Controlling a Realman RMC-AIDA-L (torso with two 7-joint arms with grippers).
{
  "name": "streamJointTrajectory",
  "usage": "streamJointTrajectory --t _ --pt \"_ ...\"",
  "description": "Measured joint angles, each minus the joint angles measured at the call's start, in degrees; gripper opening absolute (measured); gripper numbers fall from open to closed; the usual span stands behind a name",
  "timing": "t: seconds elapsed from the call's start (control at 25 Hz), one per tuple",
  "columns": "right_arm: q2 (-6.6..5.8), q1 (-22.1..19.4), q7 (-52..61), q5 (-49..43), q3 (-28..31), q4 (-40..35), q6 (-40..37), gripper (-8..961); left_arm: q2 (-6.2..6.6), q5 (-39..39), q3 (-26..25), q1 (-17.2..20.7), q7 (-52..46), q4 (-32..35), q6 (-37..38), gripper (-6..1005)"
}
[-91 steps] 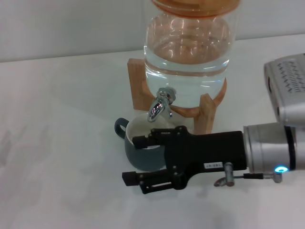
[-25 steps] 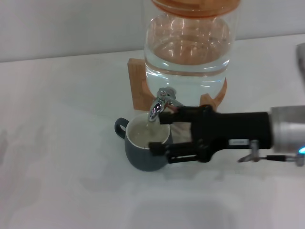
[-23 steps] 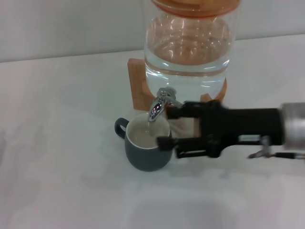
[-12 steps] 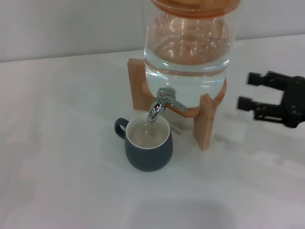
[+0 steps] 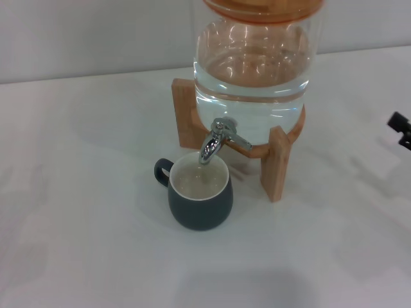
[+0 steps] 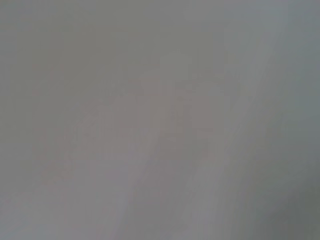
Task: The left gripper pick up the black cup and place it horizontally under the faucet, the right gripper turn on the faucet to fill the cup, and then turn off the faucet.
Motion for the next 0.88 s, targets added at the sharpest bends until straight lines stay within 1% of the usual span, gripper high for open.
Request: streamJointTrajectory --t 0.16,0.2,0.4,0.48,0.88 --pt "0.01 0.9 -11.6 5.6 1.0 9.7 -0.2 817 -0.12 -0.5 0.1 0.2 0.5 0.0 0.0 516" --pt "0.01 0.9 -11.6 5.6 1.0 9.7 -0.2 817 -0.12 -0.5 0.1 0.2 0.5 0.0 0.0 518" --pt "0.0 1.8 -17.4 9.0 1.4 15.8 -0.6 817 -0.19 -0.5 0.1 0.2 1.0 0.0 0.0 526" --pt "0.0 2.0 -18.7 9.6 1.4 17.4 -0.6 817 -0.2 -0.6 0.1 0.1 1.2 0.0 0.0 529" --pt "-0.06 1.8 -19.0 9.8 1.7 18.2 -0.6 816 -0.21 -1.8 -0.2 -0.1 1.3 0.0 0.1 545"
